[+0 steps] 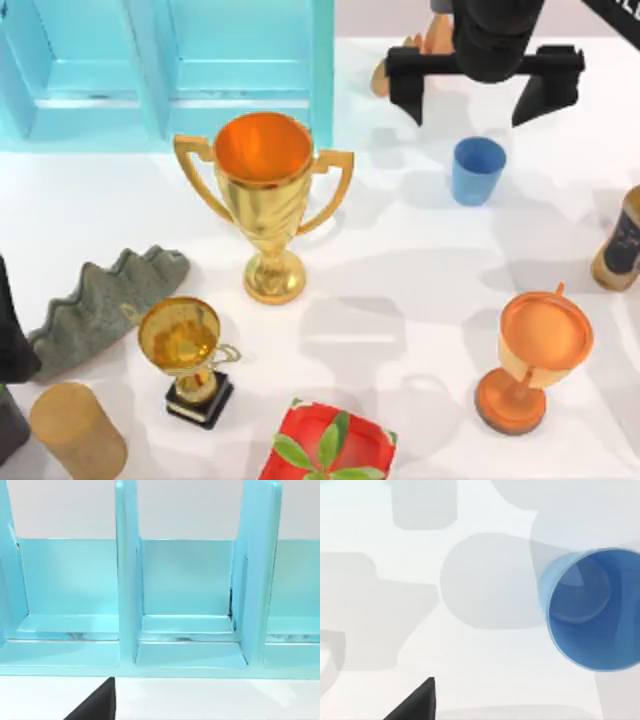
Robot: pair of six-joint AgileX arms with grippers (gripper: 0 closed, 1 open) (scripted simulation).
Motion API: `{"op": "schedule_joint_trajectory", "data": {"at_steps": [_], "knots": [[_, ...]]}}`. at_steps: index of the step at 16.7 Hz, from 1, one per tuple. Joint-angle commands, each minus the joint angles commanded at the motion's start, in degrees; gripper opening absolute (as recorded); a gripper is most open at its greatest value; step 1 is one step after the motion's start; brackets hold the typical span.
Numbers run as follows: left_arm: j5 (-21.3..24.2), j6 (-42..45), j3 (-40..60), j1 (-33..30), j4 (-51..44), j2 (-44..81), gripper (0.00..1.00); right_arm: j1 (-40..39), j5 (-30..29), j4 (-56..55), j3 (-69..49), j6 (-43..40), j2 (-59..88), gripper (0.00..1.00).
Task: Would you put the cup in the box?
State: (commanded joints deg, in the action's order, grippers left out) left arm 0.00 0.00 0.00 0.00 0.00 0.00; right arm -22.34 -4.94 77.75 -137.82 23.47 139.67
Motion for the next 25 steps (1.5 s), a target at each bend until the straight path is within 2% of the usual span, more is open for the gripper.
{"op": "schedule_joint_trajectory", "data": {"at_steps": [8,13,25], "knots": [[0.00,0.00,0.00,0.00,0.00,0.00,1.00,0.46,0.09,-15.96,11.84,-0.60,3.81,1.00],[0.00,0.00,0.00,0.00,0.00,0.00,1.00,0.53,0.10,-17.63,13.21,-0.66,4.27,1.00],[0.00,0.00,0.00,0.00,0.00,0.00,1.00,0.53,0.10,-17.63,13.21,-0.66,4.27,0.10]]}}
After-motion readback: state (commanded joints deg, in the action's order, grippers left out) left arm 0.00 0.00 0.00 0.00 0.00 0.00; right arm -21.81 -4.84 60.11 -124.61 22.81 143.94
